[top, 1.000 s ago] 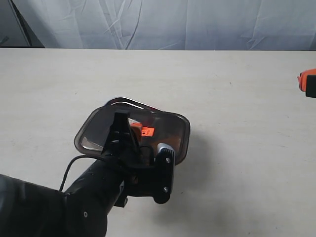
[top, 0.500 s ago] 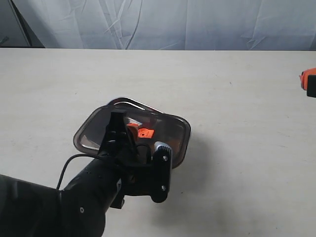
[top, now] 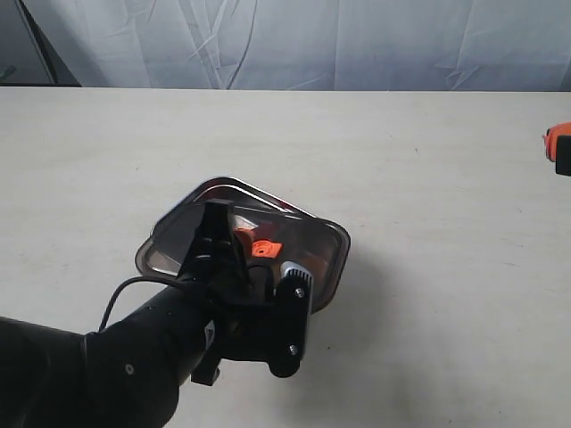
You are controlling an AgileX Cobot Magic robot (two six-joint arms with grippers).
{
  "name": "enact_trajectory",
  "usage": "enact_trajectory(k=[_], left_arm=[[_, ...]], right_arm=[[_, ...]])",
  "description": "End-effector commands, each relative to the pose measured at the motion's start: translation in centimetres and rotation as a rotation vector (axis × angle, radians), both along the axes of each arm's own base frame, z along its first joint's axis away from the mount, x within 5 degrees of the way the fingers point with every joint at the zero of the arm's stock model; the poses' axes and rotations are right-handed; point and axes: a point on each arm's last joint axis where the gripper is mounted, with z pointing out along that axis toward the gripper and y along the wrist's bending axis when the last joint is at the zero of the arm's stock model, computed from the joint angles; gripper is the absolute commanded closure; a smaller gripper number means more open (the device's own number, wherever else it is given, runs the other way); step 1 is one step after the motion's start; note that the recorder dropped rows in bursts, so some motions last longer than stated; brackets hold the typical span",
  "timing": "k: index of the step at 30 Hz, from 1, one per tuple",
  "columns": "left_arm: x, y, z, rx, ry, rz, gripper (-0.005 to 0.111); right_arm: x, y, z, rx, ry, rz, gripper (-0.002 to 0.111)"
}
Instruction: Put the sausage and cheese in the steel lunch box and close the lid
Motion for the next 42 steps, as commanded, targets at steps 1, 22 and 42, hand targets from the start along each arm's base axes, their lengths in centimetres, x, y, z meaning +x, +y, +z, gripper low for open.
enact_trajectory(k=[1,22,42], left_arm=[[-0.61,0.07,-0.29,-0.006,0.053,0.002,0.042],[-1.4,0.22,0.56,0.02,0.125,-0.073,0.042],[-1.5,0.54,0.39,0.037,0.148,-0.043,0.042]], right_arm=[[-0.03,-0.08,0.12,-0.008,-0.015,0.002,0.06],[-0.03,-0.09,0.12,-0.009,-0.016,0.002,0.06],[-0.02,-0.1,0.13,-0.011,-0.017,0.001,0.06]])
